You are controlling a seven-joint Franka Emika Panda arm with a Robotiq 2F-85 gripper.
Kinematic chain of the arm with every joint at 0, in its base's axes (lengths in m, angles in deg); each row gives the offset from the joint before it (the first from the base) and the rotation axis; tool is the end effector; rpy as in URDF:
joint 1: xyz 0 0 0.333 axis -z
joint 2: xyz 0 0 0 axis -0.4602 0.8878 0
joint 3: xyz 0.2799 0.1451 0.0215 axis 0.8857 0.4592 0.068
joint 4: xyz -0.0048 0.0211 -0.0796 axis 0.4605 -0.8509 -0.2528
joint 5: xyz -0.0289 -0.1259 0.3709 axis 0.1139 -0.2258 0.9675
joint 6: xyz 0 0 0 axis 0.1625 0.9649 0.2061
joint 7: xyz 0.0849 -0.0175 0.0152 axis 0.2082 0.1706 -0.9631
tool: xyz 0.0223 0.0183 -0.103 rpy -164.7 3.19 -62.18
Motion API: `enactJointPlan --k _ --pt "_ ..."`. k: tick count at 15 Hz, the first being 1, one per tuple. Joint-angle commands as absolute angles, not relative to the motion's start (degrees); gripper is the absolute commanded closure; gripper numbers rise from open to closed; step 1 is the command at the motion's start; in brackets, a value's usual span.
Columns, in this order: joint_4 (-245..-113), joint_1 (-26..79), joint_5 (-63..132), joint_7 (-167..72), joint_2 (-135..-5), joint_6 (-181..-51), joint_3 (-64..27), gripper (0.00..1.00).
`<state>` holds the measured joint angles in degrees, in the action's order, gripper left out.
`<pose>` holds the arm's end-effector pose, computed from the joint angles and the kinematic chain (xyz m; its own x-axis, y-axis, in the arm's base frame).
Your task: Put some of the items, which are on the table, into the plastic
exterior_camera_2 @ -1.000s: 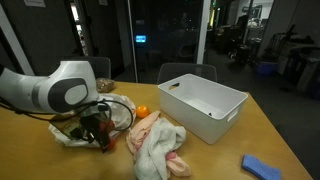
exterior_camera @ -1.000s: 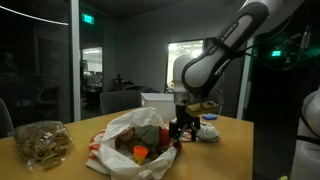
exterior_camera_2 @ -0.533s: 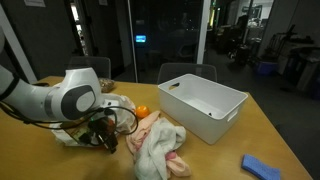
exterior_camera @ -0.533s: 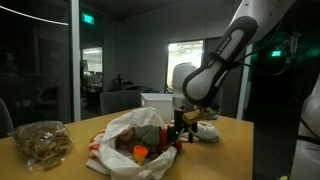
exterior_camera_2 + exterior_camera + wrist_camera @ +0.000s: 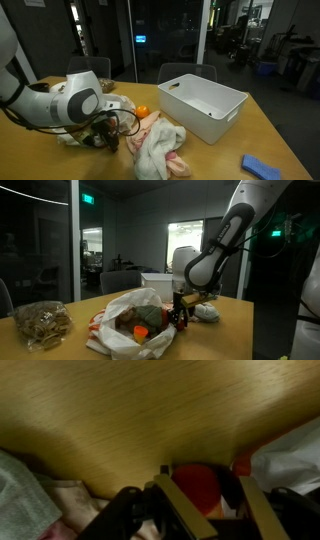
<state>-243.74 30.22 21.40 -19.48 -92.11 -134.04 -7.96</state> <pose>0.3939 0.0336 0.2530 0.9648 -0.2499 0.0816 -0.2582 -0.9592 0.1150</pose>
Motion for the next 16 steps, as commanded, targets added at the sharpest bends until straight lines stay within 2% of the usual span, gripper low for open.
enactJointPlan --k 1,8,12,16 --pt "-243.7 30.6 18.8 -17.1 -93.1 -134.3 -8.4 0.74" --pt "-245.3 31.1 12.0 -11.1 -105.3 -130.4 -5.6 0.74" --pt "-245.0 28.3 15.9 -14.5 -110.1 -132.9 -2.8 0.74" --pt "-242.5 25.2 18.1 -14.7 -108.5 -136.2 2.5 0.74"
